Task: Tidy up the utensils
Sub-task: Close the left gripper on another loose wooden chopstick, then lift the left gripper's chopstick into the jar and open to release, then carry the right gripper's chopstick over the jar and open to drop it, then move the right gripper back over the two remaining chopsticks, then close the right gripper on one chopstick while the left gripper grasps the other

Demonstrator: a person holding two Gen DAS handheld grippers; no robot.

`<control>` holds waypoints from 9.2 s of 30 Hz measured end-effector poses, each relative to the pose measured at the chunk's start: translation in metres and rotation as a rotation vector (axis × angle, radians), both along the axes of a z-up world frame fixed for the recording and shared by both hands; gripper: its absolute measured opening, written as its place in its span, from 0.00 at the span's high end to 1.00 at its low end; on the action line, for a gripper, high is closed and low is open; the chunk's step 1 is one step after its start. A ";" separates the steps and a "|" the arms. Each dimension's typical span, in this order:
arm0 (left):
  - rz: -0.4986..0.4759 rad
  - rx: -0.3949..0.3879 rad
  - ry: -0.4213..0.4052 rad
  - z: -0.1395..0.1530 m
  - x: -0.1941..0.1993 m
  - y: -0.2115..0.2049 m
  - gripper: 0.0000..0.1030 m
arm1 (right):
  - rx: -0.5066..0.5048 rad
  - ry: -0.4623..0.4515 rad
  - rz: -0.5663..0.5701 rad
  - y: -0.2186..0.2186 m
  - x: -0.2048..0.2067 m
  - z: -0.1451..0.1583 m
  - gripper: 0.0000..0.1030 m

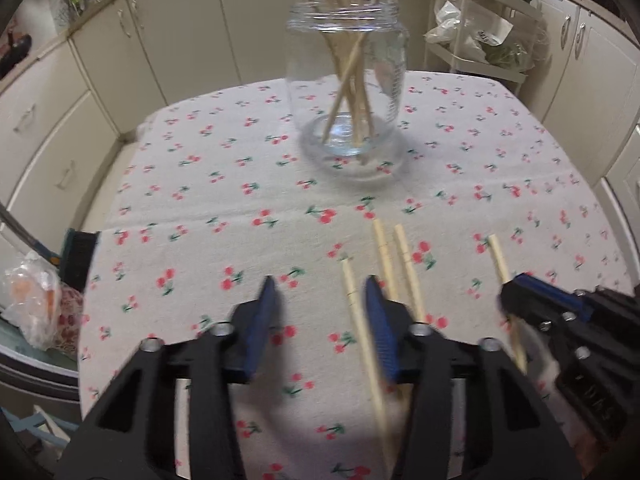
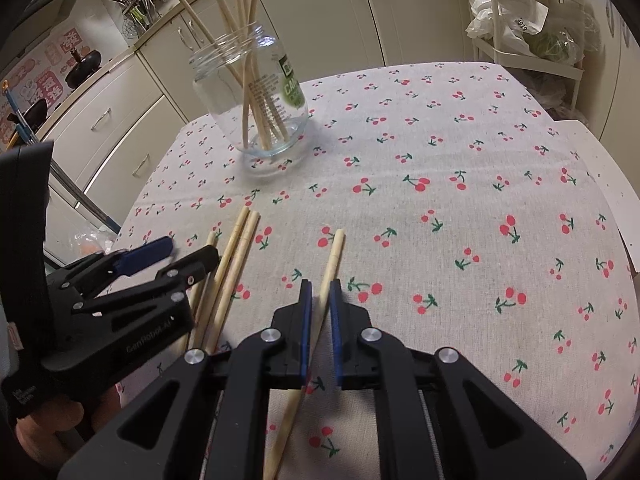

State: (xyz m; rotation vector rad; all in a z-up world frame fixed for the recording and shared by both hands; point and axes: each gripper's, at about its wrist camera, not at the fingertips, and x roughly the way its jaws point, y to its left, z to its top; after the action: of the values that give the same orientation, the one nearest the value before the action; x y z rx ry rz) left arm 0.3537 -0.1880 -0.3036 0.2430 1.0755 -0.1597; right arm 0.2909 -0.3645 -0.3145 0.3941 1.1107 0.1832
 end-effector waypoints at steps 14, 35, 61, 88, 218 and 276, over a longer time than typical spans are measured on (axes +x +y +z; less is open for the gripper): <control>-0.087 -0.037 0.124 0.001 0.004 -0.010 0.92 | -0.017 0.006 0.014 0.001 0.010 -0.001 0.91; -0.057 -0.371 -0.256 0.102 0.003 0.029 0.95 | 0.029 -0.006 -0.020 -0.005 0.006 -0.005 0.94; 0.146 -0.546 -0.885 0.197 0.108 0.002 0.95 | 0.069 -0.018 -0.039 -0.011 0.005 -0.008 0.94; 0.108 -0.451 -0.862 0.133 0.120 -0.010 0.95 | 0.100 -0.004 -0.050 -0.015 0.006 -0.008 0.94; 0.396 -0.447 -0.522 0.040 0.046 0.120 0.38 | -0.149 -0.771 -0.199 0.051 0.117 0.105 0.90; -0.031 -0.028 -0.051 -0.008 0.003 -0.025 0.33 | -0.105 -0.028 0.040 0.007 -0.020 0.007 0.92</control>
State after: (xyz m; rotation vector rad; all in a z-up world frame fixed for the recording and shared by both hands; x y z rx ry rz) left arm 0.3563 -0.2132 -0.3117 0.2376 1.0191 -0.1950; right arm 0.2704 -0.3579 -0.3078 0.2746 1.0965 0.1646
